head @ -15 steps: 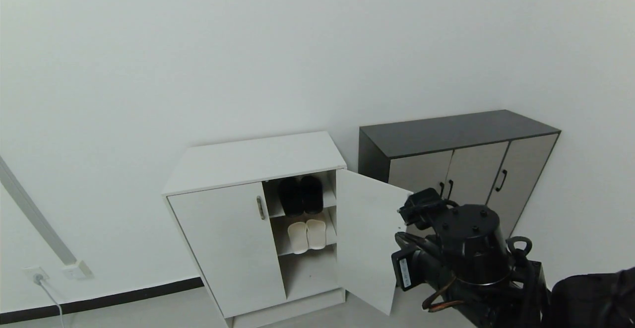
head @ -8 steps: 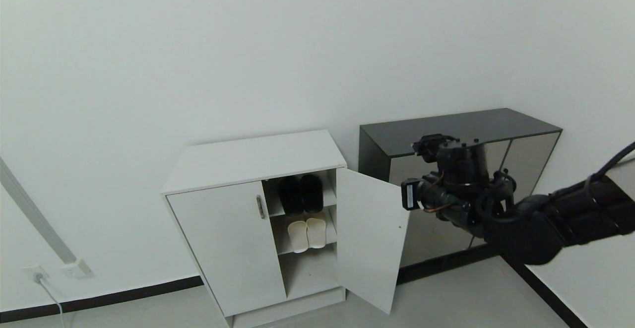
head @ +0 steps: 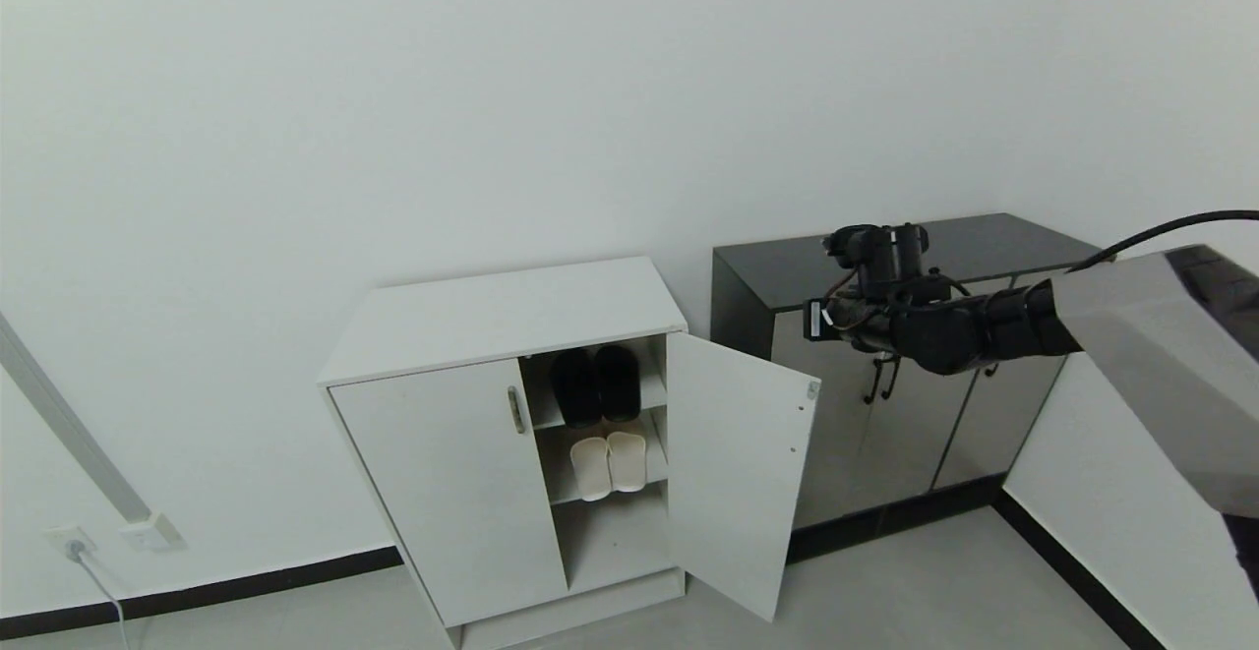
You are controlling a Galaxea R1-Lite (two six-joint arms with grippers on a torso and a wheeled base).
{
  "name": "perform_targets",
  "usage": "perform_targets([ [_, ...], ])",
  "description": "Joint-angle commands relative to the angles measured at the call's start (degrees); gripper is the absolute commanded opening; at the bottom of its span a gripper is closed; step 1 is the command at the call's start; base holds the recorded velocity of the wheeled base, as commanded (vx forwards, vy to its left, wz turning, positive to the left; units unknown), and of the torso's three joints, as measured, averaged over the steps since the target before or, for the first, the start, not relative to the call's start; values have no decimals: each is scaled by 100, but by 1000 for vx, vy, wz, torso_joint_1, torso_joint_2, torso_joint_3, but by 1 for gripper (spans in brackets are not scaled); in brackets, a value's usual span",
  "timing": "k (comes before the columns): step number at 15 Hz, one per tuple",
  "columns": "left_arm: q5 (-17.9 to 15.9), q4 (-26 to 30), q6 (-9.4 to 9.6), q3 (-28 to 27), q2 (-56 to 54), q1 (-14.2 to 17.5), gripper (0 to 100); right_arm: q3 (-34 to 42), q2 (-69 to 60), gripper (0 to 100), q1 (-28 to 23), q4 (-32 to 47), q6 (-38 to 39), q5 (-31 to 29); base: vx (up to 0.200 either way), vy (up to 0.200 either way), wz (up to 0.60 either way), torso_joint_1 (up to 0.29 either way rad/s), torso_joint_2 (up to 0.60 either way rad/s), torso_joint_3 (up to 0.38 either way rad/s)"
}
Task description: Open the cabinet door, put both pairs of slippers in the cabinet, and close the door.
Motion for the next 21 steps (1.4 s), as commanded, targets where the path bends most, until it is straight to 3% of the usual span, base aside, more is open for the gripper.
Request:
perform_targets([
  [1,0,-1,-1,0,0,0,0,-1114,1231,0,-192,210,13,45,0,0,0,0,0,0],
  [3,9,-1,-1,0,0,0,0,-1437,1679,0,-228,113,4,45,0,0,0,0,0,0],
  [16,0,-1,-10,0,0,0,0,-1437,1855,0,-192,139,4,177,0,0,0,0,0,0],
  [21,0,-1,-1,0,0,0,0,-68,800,0,370,78,21,177,0,0,0,0,0,0],
])
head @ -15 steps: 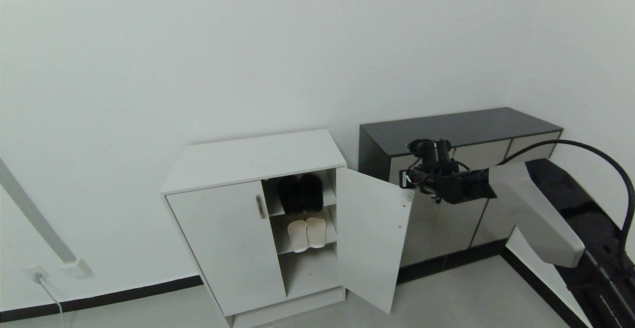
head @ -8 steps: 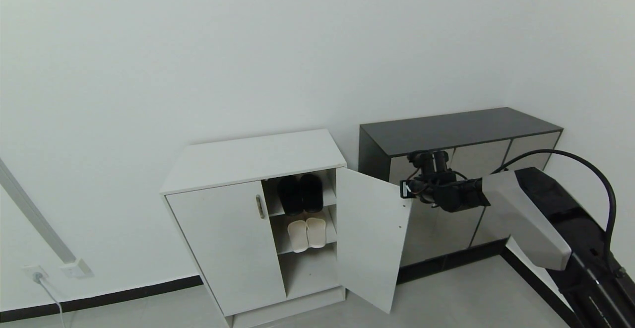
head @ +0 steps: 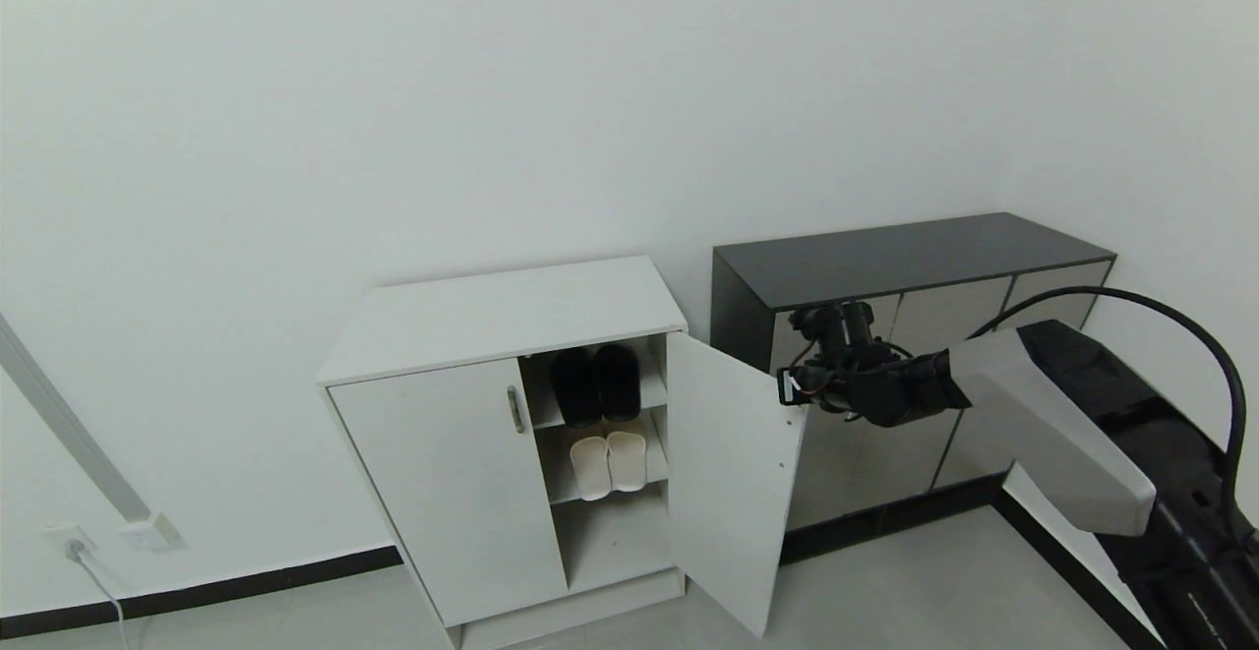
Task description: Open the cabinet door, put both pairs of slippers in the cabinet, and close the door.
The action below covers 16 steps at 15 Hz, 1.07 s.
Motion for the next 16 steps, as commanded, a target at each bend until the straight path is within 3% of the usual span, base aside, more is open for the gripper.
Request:
perform_targets([
  [1,0,-1,6,0,0,0,0,715,-737,0,329,-52,13,-1,0,0,0,0,0,0],
  [5,0,-1,6,0,0,0,0,1770,-1361,0,654,-456,74,-19,0,0,0,0,0,0],
  [11,0,-1,-2,0,0,0,0,1647,-641,0,628,-615,30,-45,0,0,0,0,0,0],
  [16,0,-1,-2,0,0,0,0,1682,-728,0,1208,-606,110,-28,0,0,0,0,0,0],
])
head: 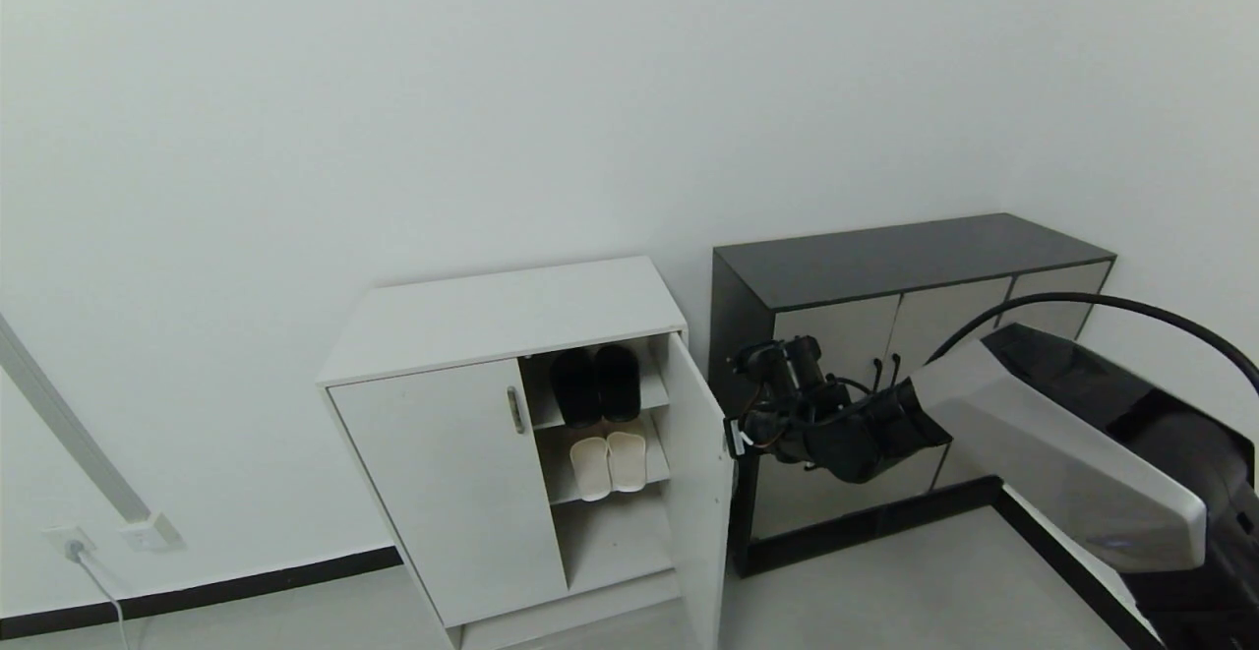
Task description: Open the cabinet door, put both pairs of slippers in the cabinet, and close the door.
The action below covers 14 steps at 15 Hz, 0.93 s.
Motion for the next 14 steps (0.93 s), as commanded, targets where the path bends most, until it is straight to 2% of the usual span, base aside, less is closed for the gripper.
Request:
perform_targets([
  [1,8,-1,0,0,0,0,0,88,-242,0,321,10,194,3,0,0,0,0,0,0],
  [3,8,-1,0,0,0,0,0,281,-558,0,532,1,317,38,0,0,0,0,0,0],
  [5,8,-1,0,0,0,0,0,905,-1200,0,761,-87,282,47,0,0,0,0,0,0],
  [10,8,-1,0,0,0,0,0,2390,-2395,0,1068,-1089,142,47,0,0,0,0,0,0],
  [14,-1,-1,0,0,0,0,0,2680,-2465,0,1086,-1282,133,275,0,0,600,-2,0,2],
])
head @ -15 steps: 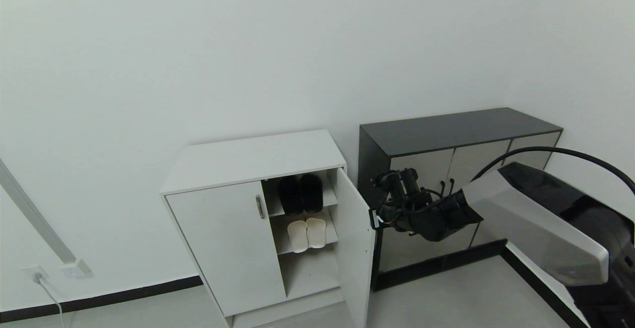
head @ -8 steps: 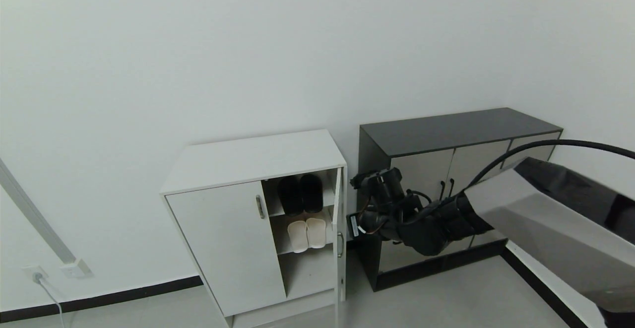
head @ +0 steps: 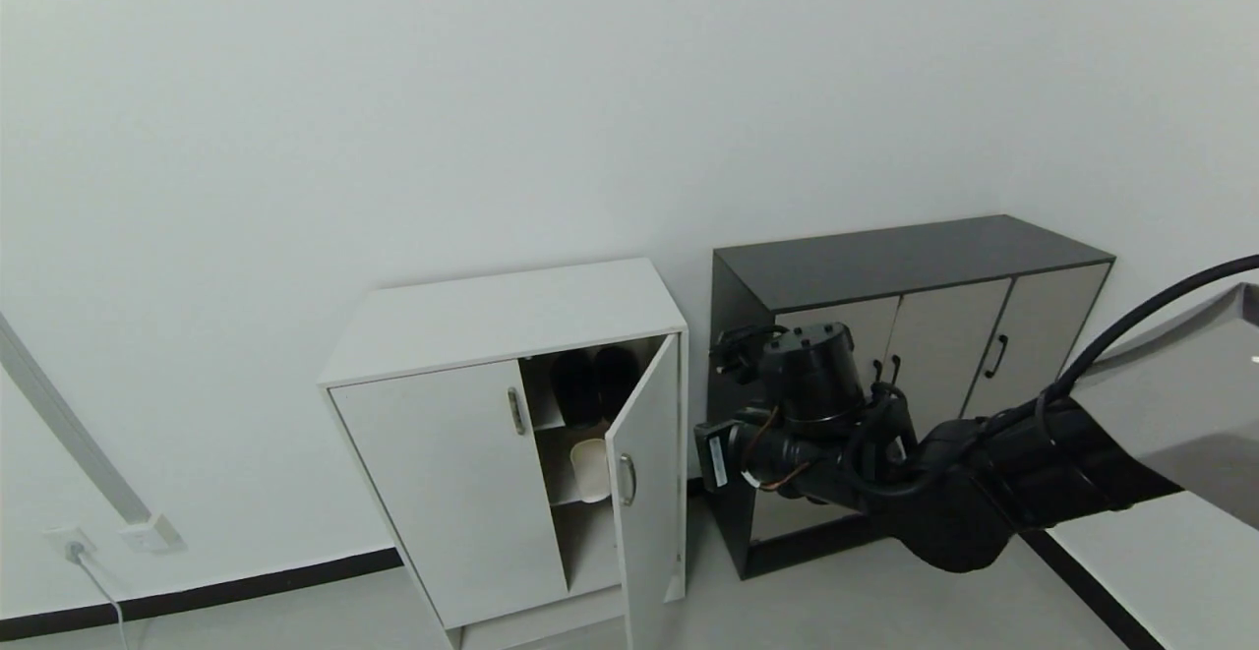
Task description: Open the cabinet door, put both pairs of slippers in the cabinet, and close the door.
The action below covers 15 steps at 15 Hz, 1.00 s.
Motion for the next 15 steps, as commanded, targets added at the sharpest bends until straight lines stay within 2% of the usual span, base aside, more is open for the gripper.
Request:
perform_targets([
  [1,-4,-1,0,0,0,0,0,77,-122,0,16,-17,-1,55,0,0,600,-7,2,2],
  [2,-4,-1,0,0,0,0,0,121,-122,0,16,-34,-1,117,0,0,600,-2,-2,12],
  [6,5,-1,0,0,0,0,0,446,-149,0,-19,-166,-72,293,0,0,0,0,0,0],
  [8,5,-1,9,0,0,0,0,921,-254,0,-63,-526,-353,618,0,0,0,0,0,0],
  [12,-13,-1,18,0,0,0,0,1949,-465,0,-151,-1010,-581,653,0,0,0,0,0,0],
  [15,-30,-1,35,0,0,0,0,2661,-614,0,-116,-1572,-581,653,200,0,0,-1,4,7],
])
